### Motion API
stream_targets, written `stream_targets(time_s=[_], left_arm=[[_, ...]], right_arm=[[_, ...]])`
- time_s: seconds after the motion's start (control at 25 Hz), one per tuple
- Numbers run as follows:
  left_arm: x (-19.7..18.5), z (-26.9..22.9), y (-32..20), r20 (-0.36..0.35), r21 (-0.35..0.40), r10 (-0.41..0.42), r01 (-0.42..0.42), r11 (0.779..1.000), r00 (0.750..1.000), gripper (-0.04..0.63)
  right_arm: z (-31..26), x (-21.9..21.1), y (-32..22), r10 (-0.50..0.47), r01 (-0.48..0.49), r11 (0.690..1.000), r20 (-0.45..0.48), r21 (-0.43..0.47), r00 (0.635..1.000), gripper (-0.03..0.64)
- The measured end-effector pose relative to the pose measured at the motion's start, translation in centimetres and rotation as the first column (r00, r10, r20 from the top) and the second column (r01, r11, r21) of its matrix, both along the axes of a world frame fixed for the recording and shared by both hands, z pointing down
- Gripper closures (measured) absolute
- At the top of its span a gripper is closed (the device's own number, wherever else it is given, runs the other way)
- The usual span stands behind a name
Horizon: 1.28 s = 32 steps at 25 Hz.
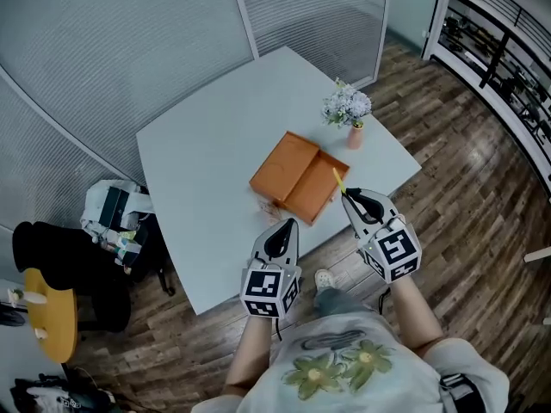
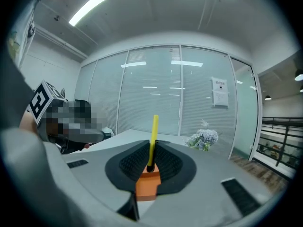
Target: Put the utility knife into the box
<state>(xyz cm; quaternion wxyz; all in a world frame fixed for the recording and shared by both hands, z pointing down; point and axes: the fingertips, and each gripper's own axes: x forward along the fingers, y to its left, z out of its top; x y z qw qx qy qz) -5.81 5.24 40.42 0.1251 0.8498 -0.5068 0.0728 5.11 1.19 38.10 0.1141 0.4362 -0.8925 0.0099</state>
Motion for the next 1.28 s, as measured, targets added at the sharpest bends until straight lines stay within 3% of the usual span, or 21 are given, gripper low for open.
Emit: stream_targets(time_s=[0.6, 1.28], left_arm=[[-0.4, 1.6, -8.9, 0.012, -0.026, -0.07, 0.07, 0.997, 0.998, 0.595], [0.1, 4.1, -13.0, 0.011, -0.066, -0.087, 0.088, 0.994, 0.996, 0.595]], right_arm=[[3.2, -1.0, -9.6, -0.102, 0.1, 0.994, -0.045, -0.042, 0.994, 0.575], [7.5, -1.2, -13.4, -0.166, 0.154, 0.981, -0.102, -0.117, 0.981, 0.575]])
